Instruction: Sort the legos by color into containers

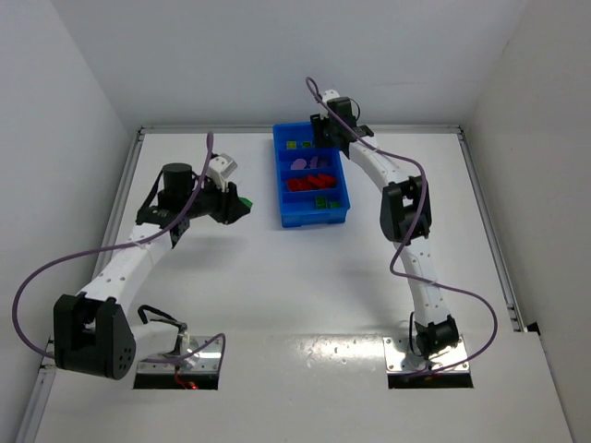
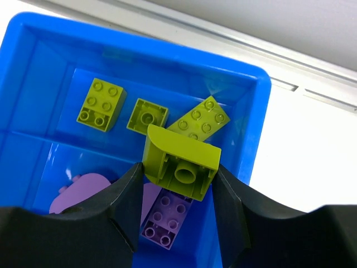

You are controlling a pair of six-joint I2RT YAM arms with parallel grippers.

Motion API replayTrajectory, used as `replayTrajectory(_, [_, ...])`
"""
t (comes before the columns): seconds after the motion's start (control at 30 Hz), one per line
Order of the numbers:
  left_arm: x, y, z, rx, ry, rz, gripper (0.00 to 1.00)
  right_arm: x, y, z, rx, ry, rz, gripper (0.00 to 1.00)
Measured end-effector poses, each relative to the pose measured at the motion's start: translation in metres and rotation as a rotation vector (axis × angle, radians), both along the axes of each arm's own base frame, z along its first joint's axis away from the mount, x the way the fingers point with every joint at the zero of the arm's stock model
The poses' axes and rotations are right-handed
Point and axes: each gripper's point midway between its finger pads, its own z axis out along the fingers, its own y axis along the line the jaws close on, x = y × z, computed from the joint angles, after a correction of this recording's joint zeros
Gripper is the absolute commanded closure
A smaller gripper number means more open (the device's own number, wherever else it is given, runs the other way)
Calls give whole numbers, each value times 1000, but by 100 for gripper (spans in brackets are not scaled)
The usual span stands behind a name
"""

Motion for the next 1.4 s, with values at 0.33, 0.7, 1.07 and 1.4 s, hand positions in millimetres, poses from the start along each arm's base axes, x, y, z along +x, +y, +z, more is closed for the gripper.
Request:
replayTrajectory(0.33, [4,-2,3,-12,-1,0,93,14,-3,13,3,-73,-36,31])
replayTrajectory(0.7, [14,-25,33,-193,27,-43,95,24,-10,25,51,-113,-77,16])
replayTrajectory(1.07, [46,-91,63,-312,123,14,100,-30,-118,203,123,-229,-216,16])
replayTrajectory(1.4, [86,-117,-9,-325,465,285,100,-135,-179,259,132,-211,-298,16])
